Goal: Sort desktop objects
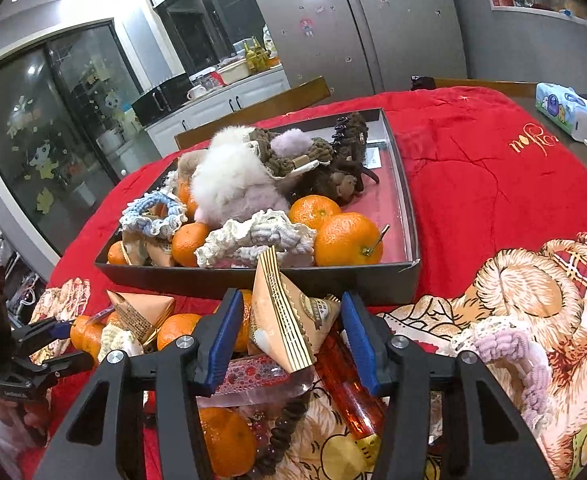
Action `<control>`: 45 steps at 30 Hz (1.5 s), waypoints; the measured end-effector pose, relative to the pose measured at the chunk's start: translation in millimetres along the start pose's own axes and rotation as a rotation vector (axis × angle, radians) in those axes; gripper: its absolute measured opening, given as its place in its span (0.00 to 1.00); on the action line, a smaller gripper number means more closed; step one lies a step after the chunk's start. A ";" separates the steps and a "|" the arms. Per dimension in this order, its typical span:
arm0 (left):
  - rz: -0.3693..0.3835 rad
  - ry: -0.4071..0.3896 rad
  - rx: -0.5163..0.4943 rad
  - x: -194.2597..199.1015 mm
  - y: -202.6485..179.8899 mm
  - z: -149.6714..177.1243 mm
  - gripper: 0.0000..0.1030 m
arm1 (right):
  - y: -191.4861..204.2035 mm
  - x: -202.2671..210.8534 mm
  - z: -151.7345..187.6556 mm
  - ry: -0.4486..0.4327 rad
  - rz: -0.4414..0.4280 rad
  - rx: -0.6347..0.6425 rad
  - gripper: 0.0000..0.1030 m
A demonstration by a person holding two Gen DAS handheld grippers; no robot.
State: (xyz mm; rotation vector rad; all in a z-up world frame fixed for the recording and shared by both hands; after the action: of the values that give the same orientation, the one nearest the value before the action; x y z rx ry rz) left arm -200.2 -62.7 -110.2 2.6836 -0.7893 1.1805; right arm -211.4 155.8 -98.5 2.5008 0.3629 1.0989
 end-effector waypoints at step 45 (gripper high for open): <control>-0.169 -0.080 -0.079 34.0 -0.1 -18.7 0.36 | 19.3 31.2 -1.8 -0.079 0.002 0.040 0.35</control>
State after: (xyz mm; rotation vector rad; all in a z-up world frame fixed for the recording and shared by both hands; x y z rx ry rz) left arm -193.3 -71.3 -72.9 2.6851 -0.5918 0.9894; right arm -190.6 150.9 -68.6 2.5708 0.3636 0.9995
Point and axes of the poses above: each gripper's, at about its wrist camera, not at the fingertips, and x roughly against the way its jaws point, y to its left, z to its underside, the point moved 6 cm from there along -x, roughly the way its jaws point, and after that the axes turned 12 degrees about -x, right-handed, at the moved point
